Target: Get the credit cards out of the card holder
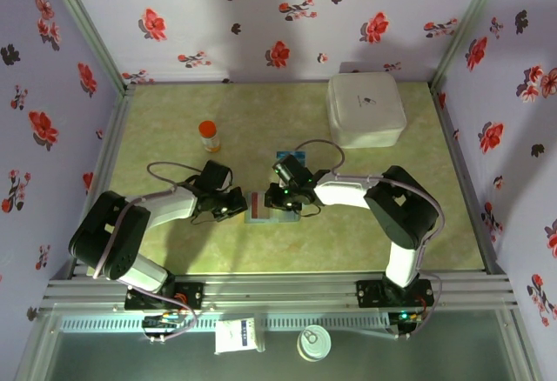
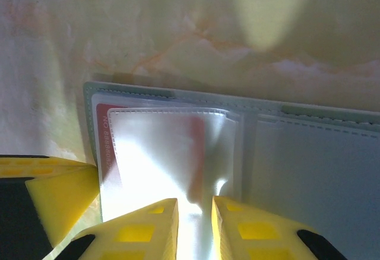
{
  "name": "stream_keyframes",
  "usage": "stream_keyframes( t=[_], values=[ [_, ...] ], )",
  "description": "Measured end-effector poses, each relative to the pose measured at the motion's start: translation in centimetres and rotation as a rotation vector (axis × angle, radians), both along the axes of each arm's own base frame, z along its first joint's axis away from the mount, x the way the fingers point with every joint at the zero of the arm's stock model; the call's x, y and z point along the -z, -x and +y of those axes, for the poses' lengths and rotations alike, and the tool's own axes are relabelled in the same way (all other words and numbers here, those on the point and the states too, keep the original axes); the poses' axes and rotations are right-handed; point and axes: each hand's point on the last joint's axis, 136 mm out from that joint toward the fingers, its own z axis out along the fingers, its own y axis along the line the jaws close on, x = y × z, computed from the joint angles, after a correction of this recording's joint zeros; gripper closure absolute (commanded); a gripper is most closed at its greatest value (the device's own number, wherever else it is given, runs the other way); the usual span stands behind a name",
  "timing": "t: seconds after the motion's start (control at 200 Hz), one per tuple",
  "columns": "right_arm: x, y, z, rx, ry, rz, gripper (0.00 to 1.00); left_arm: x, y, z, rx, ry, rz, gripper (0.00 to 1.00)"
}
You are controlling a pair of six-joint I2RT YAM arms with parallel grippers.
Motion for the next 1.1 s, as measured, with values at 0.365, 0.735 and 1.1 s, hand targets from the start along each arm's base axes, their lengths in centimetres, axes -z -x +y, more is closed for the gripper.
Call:
stream_keyframes(
  t=[0.365,0.735,1.1],
  values=[
    [0.1,-0.2,-0.3,0.013,-0.089,-0.014,0.77,-2.2,-0.2,0.4,-0.014,0.000,-0.043,0.84],
    [0.1,-0.2,-0.3,0.025,-0.165,0.003,0.77,-4.2,-1.0,-1.1,-0.025,0.080,-0.072,0.72],
    [0.0,-0.1,-0.2,0.025,-0.186,0.008,0.77,-3.0,-1.2,-3.9,0.027,0.095,-0.038,0.67]
  ],
)
